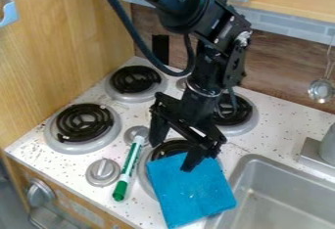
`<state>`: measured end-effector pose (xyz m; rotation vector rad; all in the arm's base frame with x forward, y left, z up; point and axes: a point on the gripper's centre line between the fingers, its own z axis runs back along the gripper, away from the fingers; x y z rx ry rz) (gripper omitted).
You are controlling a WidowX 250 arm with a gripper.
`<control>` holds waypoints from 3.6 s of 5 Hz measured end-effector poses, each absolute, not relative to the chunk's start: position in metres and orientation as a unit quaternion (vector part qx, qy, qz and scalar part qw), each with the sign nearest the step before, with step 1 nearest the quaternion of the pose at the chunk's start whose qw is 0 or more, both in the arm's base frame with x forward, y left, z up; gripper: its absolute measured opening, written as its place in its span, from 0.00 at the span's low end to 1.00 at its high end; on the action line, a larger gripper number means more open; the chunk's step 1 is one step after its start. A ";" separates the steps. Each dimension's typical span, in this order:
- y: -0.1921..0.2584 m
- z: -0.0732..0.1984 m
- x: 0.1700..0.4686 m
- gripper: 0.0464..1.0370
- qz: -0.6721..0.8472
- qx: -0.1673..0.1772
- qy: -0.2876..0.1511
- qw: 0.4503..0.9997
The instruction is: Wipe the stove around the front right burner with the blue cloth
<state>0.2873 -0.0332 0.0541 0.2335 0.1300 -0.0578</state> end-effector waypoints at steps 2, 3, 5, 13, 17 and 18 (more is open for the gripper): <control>-0.034 0.038 0.284 0.96 -0.036 0.113 0.069 0.991; -0.038 0.029 0.287 0.96 -0.041 0.103 0.055 0.992; -0.035 0.009 0.279 0.96 -0.051 0.099 -0.001 0.994; -0.059 -0.026 0.321 0.19 -0.048 0.120 -0.002 0.992; -0.063 -0.028 0.358 0.05 -0.028 0.124 -0.007 0.992; -0.061 -0.029 0.378 0.05 -0.018 0.127 -0.015 0.992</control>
